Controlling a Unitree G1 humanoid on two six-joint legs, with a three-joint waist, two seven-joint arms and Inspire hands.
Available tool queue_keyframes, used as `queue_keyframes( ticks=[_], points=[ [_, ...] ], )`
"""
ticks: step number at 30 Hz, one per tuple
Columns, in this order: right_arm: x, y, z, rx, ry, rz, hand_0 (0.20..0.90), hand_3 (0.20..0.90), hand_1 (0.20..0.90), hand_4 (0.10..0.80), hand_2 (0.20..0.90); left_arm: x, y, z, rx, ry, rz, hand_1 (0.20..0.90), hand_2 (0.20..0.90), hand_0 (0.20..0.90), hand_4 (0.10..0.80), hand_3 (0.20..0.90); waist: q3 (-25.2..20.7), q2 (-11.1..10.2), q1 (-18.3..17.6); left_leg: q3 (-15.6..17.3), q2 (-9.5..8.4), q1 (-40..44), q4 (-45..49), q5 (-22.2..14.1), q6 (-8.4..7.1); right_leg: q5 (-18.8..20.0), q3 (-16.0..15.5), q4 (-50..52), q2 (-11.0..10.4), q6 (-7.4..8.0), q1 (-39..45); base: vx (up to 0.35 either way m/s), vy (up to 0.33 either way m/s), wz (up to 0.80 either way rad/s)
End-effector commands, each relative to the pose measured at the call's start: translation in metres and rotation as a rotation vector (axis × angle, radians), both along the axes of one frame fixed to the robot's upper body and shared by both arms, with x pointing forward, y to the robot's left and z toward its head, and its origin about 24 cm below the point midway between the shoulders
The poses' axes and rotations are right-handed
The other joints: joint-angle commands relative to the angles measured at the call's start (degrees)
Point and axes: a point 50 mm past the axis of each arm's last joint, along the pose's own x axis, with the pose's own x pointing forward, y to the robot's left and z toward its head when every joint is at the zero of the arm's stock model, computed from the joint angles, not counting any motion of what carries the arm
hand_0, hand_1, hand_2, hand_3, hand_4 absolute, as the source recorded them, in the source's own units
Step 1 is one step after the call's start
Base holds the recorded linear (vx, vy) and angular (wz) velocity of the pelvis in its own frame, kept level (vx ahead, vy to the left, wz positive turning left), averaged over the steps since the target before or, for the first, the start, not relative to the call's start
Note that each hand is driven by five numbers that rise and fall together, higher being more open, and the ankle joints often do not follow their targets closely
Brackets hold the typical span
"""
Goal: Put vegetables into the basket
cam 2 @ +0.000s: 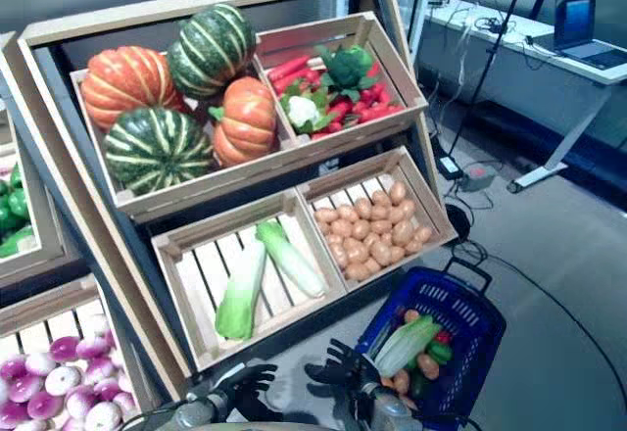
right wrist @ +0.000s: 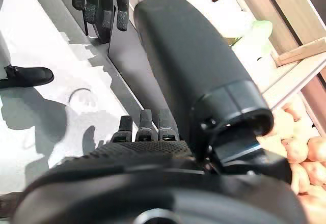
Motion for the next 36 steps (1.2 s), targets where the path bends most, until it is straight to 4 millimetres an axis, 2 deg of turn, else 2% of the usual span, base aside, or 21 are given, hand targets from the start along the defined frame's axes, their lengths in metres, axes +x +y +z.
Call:
queue_keyframes(
  ticks=[1, 22, 26, 29, 32, 33, 34, 35, 36],
  points=[
    [0.041, 0.024, 0.018, 0.008, -0.156, 0.063, 0.900, 0.900, 0.900, 0.800, 0.900, 0.039, -0.001, 0.014, 0.016, -0.119, -0.057, 0.900, 0.900, 0.900, 0.800, 0.900, 2.0, -2.7, 0.8, -0.7, -0.24, 2.5, 0.5, -4.7, -0.34, 2.3, 1.7, 0.1, -2.9, -0.14, -0.5, 0.000, 0.000, 0.00],
    [0.042, 0.022, 0.017, -0.012, -0.139, 0.066, 0.900, 0.900, 0.900, 0.800, 0.900, 0.048, -0.010, 0.022, -0.045, -0.187, -0.106, 0.900, 0.900, 0.900, 0.800, 0.900, 2.2, -2.5, 0.5, -0.5, -0.14, 2.6, 0.5, -4.6, -0.36, 2.3, 2.0, 0.1, -2.9, -0.20, -0.6, 0.000, 0.000, 0.00],
    [0.043, 0.023, 0.017, -0.015, -0.136, 0.069, 0.900, 0.900, 0.900, 0.800, 0.900, 0.053, -0.013, 0.028, -0.109, -0.233, -0.113, 0.900, 0.900, 0.900, 0.800, 0.900, 2.3, -2.3, 0.4, -0.4, -0.15, 2.7, 0.5, -4.6, -0.45, 2.3, 2.1, 0.1, -3.0, -0.18, -0.5, 0.000, 0.000, 0.00],
    [0.043, 0.025, 0.018, -0.017, -0.130, 0.071, 0.900, 0.900, 0.900, 0.800, 0.900, 0.071, -0.016, 0.048, -0.229, -0.368, -0.058, 0.900, 0.900, 0.900, 0.800, 0.900, 2.5, -2.3, 0.3, -0.3, -0.20, 2.9, 0.5, -4.8, -0.59, 2.2, 2.2, 0.1, -2.9, -0.15, -0.4, 0.000, 0.000, 0.00],
    [0.046, 0.022, 0.023, -0.025, -0.130, 0.062, 0.900, 0.900, 0.900, 0.800, 0.900, 0.100, -0.020, 0.089, -0.343, -0.570, -0.079, 0.900, 0.900, 0.900, 0.800, 0.900, 3.1, -2.2, 0.6, -0.2, -0.08, 2.8, 0.5, -4.7, -0.65, 2.3, 2.1, 0.1, -2.9, -0.25, -0.4, -0.029, 0.006, 0.00],
    [0.046, 0.018, 0.023, -0.029, -0.128, 0.048, 0.900, 0.900, 0.900, 0.800, 0.900, 0.108, -0.018, 0.110, -0.395, -0.675, -0.106, 0.900, 0.900, 0.900, 0.800, 0.900, 3.3, -2.1, 0.9, -0.1, 0.00, 2.8, 0.5, -4.7, -0.64, 2.4, 1.8, 0.1, -3.0, -0.31, -0.4, 0.000, 0.000, 0.00],
    [0.046, 0.017, 0.023, -0.029, -0.128, 0.047, 0.900, 0.900, 0.900, 0.800, 0.900, 0.110, -0.018, 0.113, -0.398, -0.682, -0.107, 0.900, 0.900, 0.900, 0.800, 0.900, 3.3, -2.1, 0.9, -0.1, 0.00, 2.8, 0.5, -4.8, -0.64, 2.4, 1.8, 0.1, -3.0, -0.31, -0.4, 0.000, 0.000, 0.00],
    [0.044, 0.012, 0.022, -0.031, -0.123, 0.032, 0.900, 0.900, 0.900, 0.800, 0.900, 0.116, -0.016, 0.131, -0.455, -0.764, -0.108, 0.900, 0.900, 0.900, 0.800, 0.900, 3.2, -2.0, 1.3, -0.1, 0.04, 2.9, 0.5, -4.8, -0.65, 2.4, 1.4, 0.1, -3.1, -0.26, -0.3, 0.000, 0.000, 0.00],
    [0.043, 0.011, 0.021, -0.031, -0.121, 0.027, 0.900, 0.900, 0.900, 0.800, 0.900, 0.119, -0.013, 0.138, -0.473, -0.793, -0.106, 0.900, 0.900, 0.900, 0.800, 0.900, 3.1, -2.0, 1.4, 0.0, 0.06, 2.9, 0.5, -4.9, -0.65, 2.4, 1.3, 0.1, -3.1, -0.25, -0.3, 0.013, 0.015, 0.03]
  ],
)
